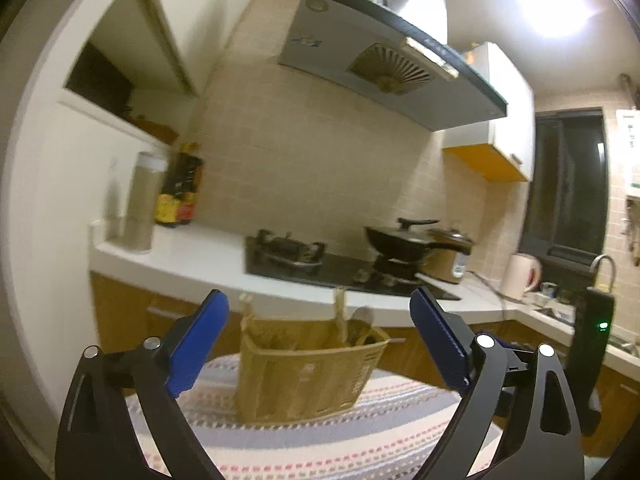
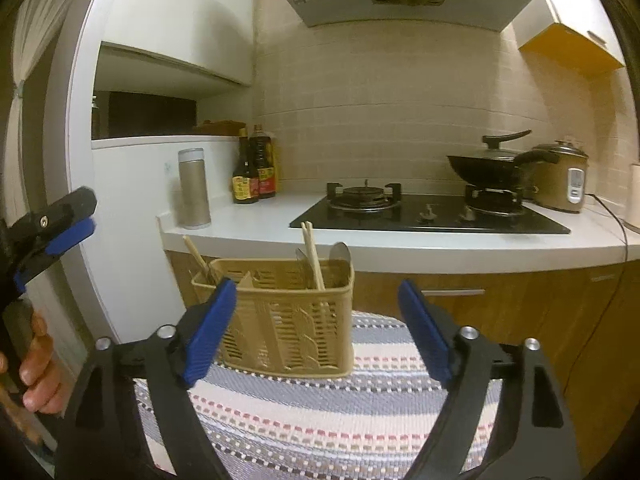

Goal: Organize utensils

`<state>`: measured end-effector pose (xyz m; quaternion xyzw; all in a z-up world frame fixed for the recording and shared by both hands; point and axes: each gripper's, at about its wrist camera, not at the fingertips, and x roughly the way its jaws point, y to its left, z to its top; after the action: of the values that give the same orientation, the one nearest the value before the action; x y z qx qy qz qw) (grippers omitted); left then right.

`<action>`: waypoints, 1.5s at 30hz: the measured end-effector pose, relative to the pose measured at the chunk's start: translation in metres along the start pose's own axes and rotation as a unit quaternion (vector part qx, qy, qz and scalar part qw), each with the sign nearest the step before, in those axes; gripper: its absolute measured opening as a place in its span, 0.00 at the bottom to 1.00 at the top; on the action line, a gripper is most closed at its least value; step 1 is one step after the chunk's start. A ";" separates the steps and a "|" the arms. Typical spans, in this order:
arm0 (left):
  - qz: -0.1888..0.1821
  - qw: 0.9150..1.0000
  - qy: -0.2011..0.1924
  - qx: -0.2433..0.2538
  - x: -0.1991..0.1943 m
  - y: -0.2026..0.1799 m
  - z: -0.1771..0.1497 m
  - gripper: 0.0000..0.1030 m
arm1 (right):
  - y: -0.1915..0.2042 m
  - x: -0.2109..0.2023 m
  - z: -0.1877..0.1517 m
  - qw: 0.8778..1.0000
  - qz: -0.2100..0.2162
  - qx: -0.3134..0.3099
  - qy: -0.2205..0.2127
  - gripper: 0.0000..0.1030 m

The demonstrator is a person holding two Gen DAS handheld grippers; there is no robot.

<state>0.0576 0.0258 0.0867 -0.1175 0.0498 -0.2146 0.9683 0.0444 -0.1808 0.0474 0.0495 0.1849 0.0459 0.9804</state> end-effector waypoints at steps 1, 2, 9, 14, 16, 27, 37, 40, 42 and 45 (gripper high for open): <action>0.015 1.000 -0.001 0.001 -0.002 -0.001 -0.007 0.88 | 0.000 0.000 -0.002 1.000 -0.005 0.002 -0.002 0.82; 0.033 0.999 -0.002 0.003 -0.003 -0.002 -0.014 0.90 | -0.002 -0.001 -0.007 1.000 -0.015 0.008 -0.008 0.83; 0.126 0.991 -0.009 0.032 0.001 -0.010 -0.051 0.92 | -0.023 0.006 -0.033 0.997 -0.052 0.050 -0.024 0.84; 0.157 0.986 -0.018 0.048 0.006 -0.017 -0.070 0.92 | -0.020 0.008 -0.039 0.997 -0.060 0.029 -0.033 0.84; 0.163 0.985 -0.009 0.053 0.010 -0.018 -0.077 0.92 | -0.019 0.010 -0.040 0.997 -0.060 0.025 -0.035 0.86; 0.185 0.980 0.019 0.067 0.019 -0.013 -0.086 0.92 | -0.026 0.005 -0.039 0.996 -0.067 0.024 -0.051 0.88; 0.187 0.980 0.020 0.063 0.018 -0.010 -0.085 0.92 | -0.012 0.004 -0.043 0.996 -0.074 -0.010 -0.054 0.92; 0.187 0.980 0.023 0.062 0.018 -0.009 -0.085 0.92 | -0.010 0.007 -0.044 0.996 -0.074 -0.016 -0.048 0.92; 0.189 0.980 0.021 0.061 0.017 -0.009 -0.085 0.92 | -0.009 0.009 -0.045 0.996 -0.073 -0.018 -0.044 0.92; 0.190 0.980 0.021 0.059 0.016 -0.008 -0.085 0.92 | -0.007 0.012 -0.047 0.996 -0.072 -0.022 -0.036 0.92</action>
<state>0.0567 -0.0054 0.0061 -0.0443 0.0788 -0.0313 0.9954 0.0383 -0.1831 -0.0014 0.0160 0.1517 -0.0230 0.9880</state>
